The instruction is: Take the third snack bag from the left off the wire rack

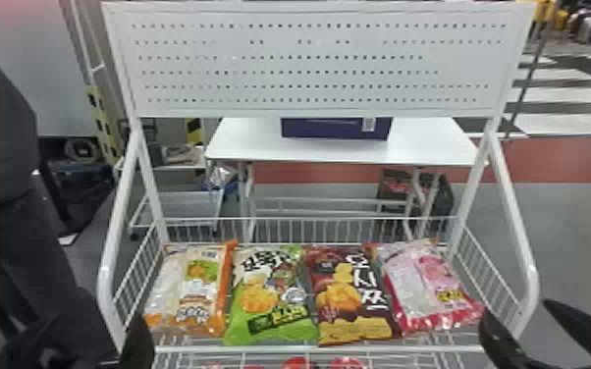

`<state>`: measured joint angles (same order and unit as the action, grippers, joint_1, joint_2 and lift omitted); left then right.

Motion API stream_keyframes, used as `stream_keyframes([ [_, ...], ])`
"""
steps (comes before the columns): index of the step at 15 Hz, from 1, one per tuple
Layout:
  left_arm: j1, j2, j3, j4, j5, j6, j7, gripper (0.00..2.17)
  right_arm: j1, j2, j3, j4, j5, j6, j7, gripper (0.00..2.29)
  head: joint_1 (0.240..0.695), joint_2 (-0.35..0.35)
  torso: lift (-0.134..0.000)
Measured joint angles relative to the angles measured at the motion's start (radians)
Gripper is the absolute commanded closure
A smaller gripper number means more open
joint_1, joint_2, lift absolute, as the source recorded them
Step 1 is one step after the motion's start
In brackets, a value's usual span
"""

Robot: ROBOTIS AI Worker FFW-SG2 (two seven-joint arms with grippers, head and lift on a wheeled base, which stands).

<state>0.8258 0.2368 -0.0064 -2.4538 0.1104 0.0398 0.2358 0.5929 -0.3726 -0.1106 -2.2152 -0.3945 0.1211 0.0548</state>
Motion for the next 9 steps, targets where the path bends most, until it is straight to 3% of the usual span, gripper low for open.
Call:
stream_keyframes([
  [2,-0.004,0.002,-0.009,0.007,-0.004,0.004,-0.001,0.14,-0.196,0.019,0.139,0.130,0.055,0.077,-0.035,0.11,0.499,0.000,0.000],
  [4,-0.005,0.007,-0.013,0.011,-0.007,0.005,0.000,0.14,-0.366,0.059,0.241,0.257,0.077,0.183,-0.043,0.11,0.499,0.000,0.000],
  [9,-0.014,0.018,-0.004,0.024,0.000,0.007,0.004,0.14,-0.621,0.130,0.410,0.516,0.098,0.276,-0.036,0.13,0.499,0.000,0.000],
])
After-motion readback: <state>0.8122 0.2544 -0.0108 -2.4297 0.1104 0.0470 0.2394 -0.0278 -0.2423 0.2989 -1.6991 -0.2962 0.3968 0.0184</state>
